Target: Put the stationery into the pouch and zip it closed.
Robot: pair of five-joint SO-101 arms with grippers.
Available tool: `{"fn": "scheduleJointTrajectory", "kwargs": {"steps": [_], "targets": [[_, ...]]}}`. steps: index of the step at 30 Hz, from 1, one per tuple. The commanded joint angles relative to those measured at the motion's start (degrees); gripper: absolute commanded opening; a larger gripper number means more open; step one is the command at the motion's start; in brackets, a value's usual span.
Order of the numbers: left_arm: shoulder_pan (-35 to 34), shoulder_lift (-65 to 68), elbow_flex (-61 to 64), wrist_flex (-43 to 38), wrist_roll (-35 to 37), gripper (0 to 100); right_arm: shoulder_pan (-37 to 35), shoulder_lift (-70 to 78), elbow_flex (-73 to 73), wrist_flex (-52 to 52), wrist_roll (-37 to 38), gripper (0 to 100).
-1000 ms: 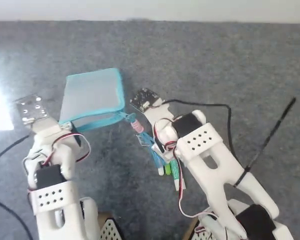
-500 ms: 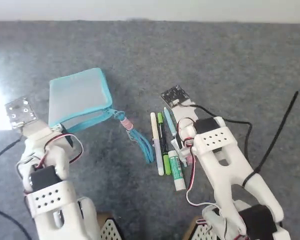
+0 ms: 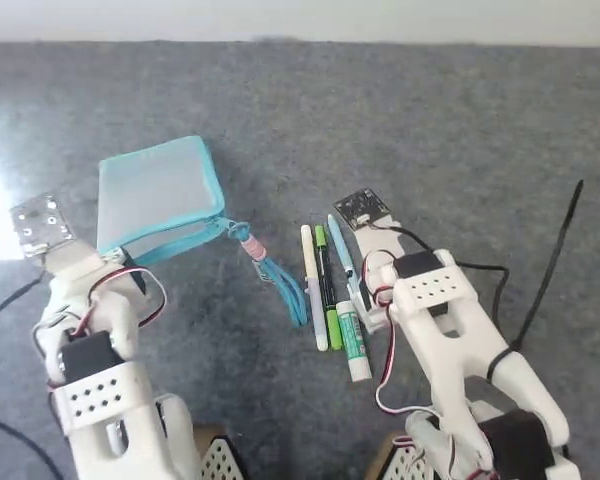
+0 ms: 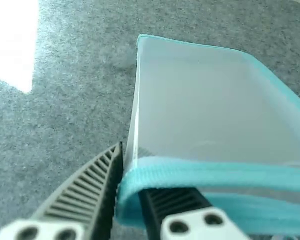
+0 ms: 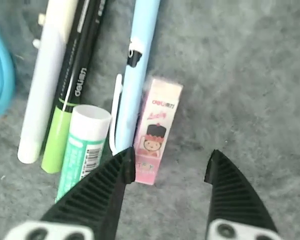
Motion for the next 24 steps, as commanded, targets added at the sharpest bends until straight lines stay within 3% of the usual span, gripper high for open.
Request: {"fn": "scheduleJointTrajectory", "kwargs": {"steps": [1,16,22,24], "targets": [[-0.44,-0.70,-1.27,-1.49,-0.44,1,-0.31,-1.89,0.44,-1.36,-0.44,22.6],[-0.44,-0.62,-1.27,-1.49,-0.35,1,-0.40,-1.80,3.60,-1.80,0.09,21.7],[-0.44,-0.62,-1.27,-1.49,-0.35,1,0.04,-1.89,3.69,-1.71,0.35,0.2],[-0.44,-0.62,-1.19,-1.49,-0.35,1,0.04,-2.07,3.69,-1.19,2.37,1.8]]}}
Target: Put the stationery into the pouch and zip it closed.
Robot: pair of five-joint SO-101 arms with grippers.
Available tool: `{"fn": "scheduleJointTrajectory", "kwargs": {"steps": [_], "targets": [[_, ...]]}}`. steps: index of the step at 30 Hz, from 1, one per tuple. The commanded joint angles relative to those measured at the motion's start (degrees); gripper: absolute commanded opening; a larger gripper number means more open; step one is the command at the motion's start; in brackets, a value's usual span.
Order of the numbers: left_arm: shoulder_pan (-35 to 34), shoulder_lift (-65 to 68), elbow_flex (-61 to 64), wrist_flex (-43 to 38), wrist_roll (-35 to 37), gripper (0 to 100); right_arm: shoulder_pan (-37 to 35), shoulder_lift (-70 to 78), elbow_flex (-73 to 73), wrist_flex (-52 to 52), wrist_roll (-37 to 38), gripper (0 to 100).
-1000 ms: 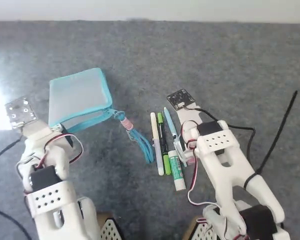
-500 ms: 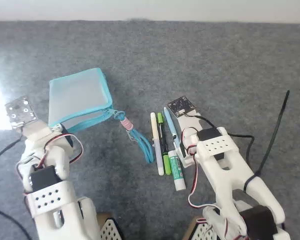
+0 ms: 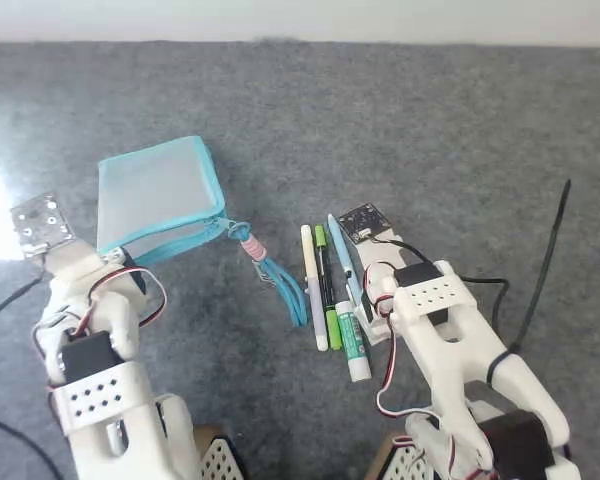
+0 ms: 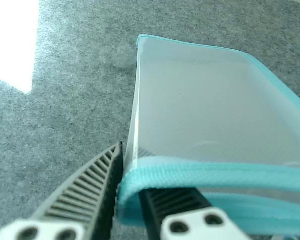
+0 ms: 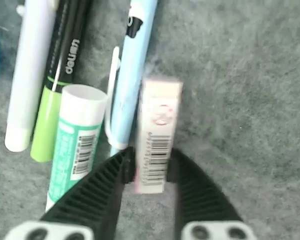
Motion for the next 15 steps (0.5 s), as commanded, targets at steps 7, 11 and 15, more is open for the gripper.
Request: {"fn": "scheduleJointTrajectory", "kwargs": {"steps": [7,11,15], "targets": [[0.35,-0.79,-0.13,-2.73,-0.44,1,5.23,-3.30,-8.26,7.16,6.42,0.8],[1.41,-0.79,0.57,-3.60,-0.62,1,9.89,-5.05,-15.30,7.08,10.55,0.7],[1.41,-0.88,0.57,-3.60,-0.62,1,8.66,-1.63,-15.56,5.49,15.38,0.7]]}}
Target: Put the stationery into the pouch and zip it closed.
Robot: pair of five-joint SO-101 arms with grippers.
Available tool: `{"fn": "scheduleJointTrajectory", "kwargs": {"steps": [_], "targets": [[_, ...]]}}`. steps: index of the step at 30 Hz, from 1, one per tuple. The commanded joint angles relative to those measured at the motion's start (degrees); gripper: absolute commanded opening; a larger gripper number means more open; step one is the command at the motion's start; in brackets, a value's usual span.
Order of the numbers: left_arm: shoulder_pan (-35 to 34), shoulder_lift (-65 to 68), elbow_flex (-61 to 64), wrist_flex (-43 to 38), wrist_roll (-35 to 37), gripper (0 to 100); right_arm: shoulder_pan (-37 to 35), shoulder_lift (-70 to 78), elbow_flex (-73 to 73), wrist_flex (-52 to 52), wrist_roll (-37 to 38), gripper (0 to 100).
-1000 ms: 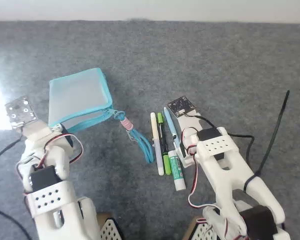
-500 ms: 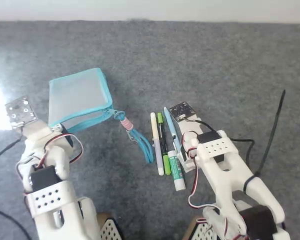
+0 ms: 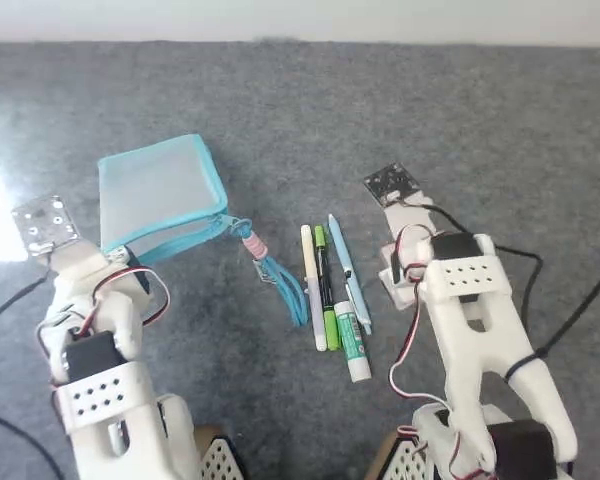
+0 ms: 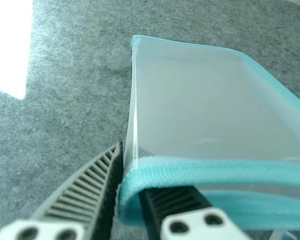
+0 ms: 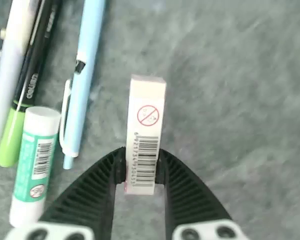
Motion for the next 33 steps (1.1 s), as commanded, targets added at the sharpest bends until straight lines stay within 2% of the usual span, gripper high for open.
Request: {"fn": "scheduleJointTrajectory", "kwargs": {"steps": [1,8,17,23,33], "targets": [[0.35,-0.88,-0.66,-1.58,-0.44,1,-0.66,2.51,-3.43,-1.10,1.58,0.7],[0.35,-0.88,-0.57,-1.49,-0.44,1,-0.13,13.41,-3.96,-7.34,-4.04,0.9],[0.35,-0.88,-0.57,-1.49,-0.62,1,-0.13,9.54,-4.48,-1.63,-4.75,1.7],[0.35,-0.88,-0.57,-1.49,-1.58,1,-0.40,9.27,-4.31,1.63,-6.51,13.1],[0.35,-0.79,-0.57,-1.49,-1.67,1,-0.13,8.22,-2.81,3.47,-6.07,12.4]]}}
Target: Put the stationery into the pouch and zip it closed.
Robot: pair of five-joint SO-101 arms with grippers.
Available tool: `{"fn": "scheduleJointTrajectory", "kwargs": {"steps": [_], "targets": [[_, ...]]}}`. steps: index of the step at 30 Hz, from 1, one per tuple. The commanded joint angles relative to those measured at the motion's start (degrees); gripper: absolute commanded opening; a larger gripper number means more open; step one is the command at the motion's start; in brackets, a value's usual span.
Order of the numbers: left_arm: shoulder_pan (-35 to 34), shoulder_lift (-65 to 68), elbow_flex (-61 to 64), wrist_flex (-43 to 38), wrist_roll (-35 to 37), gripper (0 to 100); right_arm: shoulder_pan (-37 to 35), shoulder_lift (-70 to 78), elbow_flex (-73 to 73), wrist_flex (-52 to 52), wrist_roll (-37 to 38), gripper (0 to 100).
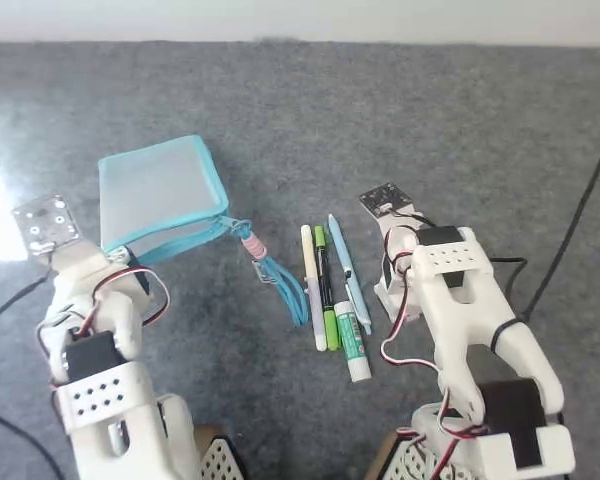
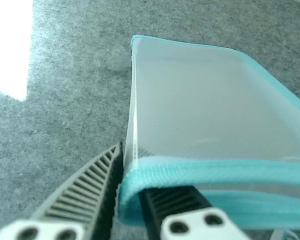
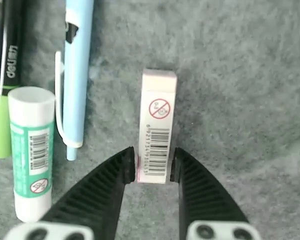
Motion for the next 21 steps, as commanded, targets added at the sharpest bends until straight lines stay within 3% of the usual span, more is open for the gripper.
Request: {"fn": "scheduleJointTrajectory", "kwargs": {"steps": [1,12,16,21], "targets": [[0.44,-0.79,-0.57,-1.49,-0.53,1,0.04,-4.35,-0.79,1.19,-0.35,12.4],[0.44,-0.79,-0.48,-1.49,-0.53,1,0.04,-4.26,3.87,-2.59,-0.62,11.5],[0.44,-0.88,-0.31,-1.49,-0.53,1,0.13,-4.26,3.87,-3.21,-0.62,1.2],[0.53,-0.88,-0.31,-1.49,-0.53,1,0.22,-5.41,3.34,-2.68,-0.35,0.7]]}}
